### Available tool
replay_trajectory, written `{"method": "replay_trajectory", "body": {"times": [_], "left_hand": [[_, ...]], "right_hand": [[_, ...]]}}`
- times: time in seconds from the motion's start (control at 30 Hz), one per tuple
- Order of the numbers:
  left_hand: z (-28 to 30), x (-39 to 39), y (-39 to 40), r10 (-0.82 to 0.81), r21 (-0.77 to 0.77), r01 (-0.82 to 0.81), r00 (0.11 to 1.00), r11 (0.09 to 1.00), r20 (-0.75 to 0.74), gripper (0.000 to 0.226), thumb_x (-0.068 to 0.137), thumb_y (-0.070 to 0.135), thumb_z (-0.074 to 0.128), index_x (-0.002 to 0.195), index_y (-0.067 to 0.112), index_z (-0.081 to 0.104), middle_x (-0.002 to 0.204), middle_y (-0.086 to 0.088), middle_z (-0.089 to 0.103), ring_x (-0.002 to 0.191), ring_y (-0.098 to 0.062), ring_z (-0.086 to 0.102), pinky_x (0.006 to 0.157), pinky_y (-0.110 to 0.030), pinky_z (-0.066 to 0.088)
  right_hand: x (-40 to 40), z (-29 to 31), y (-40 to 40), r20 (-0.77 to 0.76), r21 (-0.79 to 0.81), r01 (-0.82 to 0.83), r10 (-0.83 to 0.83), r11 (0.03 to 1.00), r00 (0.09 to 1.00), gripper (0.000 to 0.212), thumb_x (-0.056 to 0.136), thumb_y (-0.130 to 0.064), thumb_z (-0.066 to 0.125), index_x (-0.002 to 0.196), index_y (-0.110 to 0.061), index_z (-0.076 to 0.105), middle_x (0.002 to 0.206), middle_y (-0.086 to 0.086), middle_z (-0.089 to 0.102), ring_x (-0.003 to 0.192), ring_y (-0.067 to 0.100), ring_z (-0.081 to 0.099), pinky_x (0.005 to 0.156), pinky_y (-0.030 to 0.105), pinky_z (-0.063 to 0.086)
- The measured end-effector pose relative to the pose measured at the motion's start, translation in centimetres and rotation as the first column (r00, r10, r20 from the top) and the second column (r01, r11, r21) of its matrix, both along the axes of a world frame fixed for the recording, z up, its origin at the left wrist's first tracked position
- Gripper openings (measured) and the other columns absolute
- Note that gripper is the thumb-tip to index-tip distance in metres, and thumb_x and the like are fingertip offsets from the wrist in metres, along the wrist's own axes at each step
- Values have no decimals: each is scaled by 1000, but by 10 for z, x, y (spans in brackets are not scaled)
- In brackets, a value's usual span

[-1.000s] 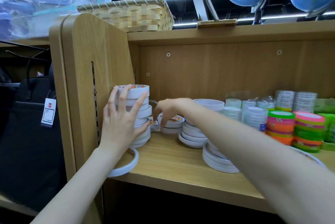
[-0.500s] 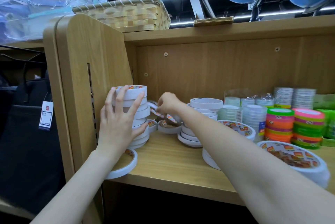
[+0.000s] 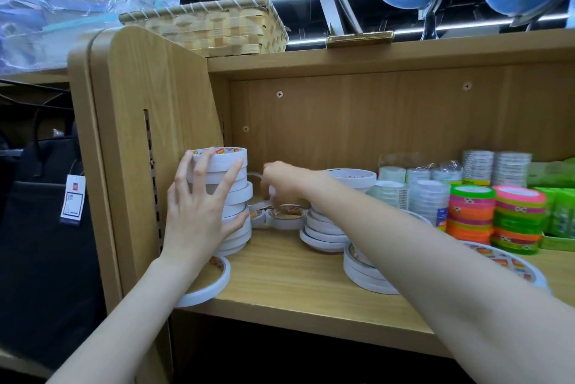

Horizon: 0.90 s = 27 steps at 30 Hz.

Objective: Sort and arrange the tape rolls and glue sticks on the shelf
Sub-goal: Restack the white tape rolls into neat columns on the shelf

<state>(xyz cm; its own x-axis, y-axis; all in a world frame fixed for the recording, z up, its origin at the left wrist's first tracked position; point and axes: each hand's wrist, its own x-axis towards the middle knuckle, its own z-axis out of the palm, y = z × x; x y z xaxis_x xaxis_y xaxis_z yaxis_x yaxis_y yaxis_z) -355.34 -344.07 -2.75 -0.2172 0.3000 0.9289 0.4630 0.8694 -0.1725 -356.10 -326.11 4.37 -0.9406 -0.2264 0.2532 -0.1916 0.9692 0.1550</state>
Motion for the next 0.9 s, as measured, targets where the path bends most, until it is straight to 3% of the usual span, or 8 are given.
{"method": "replay_trajectory", "body": {"times": [0.07,0.2,0.33,0.43,0.5,0.6,0.77,0.9], "left_hand": [[0,0,0,-1,-3,1,1000,1000,4,84,65,45,76,139,24,40,142,-16,26,131,-45,27,84,-57,45],[-1,-1,0,-12,4,12,1000,1000,8,82,67,47,74,139,24,41,142,-15,25,131,-44,27,85,-57,45],[-1,-2,0,-18,12,18,1000,1000,-5,83,66,45,76,138,24,42,143,-14,25,131,-43,26,85,-56,45],[-2,-2,1,-21,23,21,1000,1000,-6,82,65,45,76,138,25,43,143,-14,25,132,-42,26,83,-55,46],[-2,-3,1,-16,16,16,1000,1000,-3,83,66,46,75,139,26,42,143,-14,25,132,-42,25,83,-54,46],[-2,-4,1,-17,17,18,1000,1000,-16,83,66,46,74,139,26,41,143,-14,24,132,-42,25,83,-54,46],[-1,-3,0,-20,16,20,1000,1000,-15,81,68,48,70,140,26,39,144,-14,24,132,-41,24,84,-54,45],[-2,-2,0,-26,17,26,1000,1000,-3,82,68,46,72,140,26,39,143,-13,23,132,-42,24,85,-55,45]], "right_hand": [[-2,-7,-1,122,93,35,-46,995,992,36,77,-12,72,111,-19,64,112,5,51,96,24,56,78,37,53],[0,-2,4,206,47,50,-58,998,977,40,78,-17,70,117,-25,62,116,1,54,100,20,53,84,37,51],[6,8,4,71,-148,36,-26,988,997,56,75,-11,74,128,-13,53,120,7,57,107,23,54,88,33,48],[3,6,1,-8,-246,1,-3,969,1000,59,74,-3,74,128,-11,51,119,9,58,108,24,54,81,29,47],[-1,0,-1,36,-164,45,-40,985,999,58,76,0,69,129,-13,49,122,10,56,109,26,54,78,31,46],[-4,-9,1,114,0,123,-122,992,986,60,77,-6,69,131,-18,48,127,10,52,110,29,53,86,38,50],[0,-24,-7,187,63,58,-69,996,980,43,76,-28,73,117,-24,61,129,7,39,119,26,40,94,41,46],[6,-20,-8,-2,-173,68,-70,982,998,26,80,-21,72,103,-8,69,111,10,45,102,23,47,79,29,46]]}}
